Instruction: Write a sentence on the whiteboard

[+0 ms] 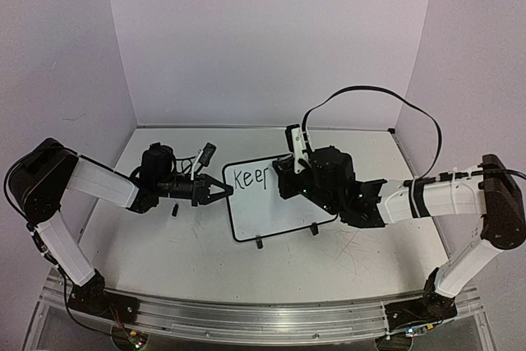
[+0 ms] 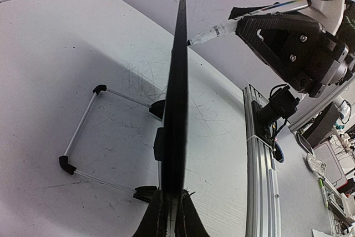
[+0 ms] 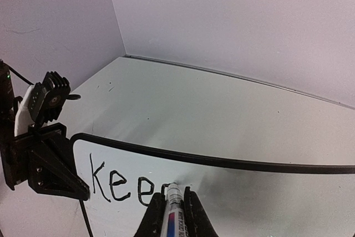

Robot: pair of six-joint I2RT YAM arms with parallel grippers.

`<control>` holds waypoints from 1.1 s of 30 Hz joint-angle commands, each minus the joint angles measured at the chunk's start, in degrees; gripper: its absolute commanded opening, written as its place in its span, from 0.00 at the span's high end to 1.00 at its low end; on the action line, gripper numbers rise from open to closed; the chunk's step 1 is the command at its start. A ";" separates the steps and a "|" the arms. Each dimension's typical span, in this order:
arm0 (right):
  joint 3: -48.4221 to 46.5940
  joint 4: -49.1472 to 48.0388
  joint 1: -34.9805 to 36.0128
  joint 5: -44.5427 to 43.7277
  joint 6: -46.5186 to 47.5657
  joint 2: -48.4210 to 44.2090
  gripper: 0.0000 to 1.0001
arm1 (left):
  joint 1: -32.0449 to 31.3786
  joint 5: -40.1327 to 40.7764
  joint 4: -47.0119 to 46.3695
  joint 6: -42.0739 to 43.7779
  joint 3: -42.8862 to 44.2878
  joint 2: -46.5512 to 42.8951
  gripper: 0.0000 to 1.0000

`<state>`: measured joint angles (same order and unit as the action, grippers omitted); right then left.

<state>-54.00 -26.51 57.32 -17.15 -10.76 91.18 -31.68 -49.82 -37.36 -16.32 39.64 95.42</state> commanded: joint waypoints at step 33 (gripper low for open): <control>1.68 0.73 0.43 0.90 -3.99 0.63 1.00 | 0.05 -1.74 0.62 1.02 0.44 -2.30 1.00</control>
<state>-52.34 -25.93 57.48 -16.71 -13.85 90.43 -31.66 -49.80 -36.97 -16.25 39.64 95.33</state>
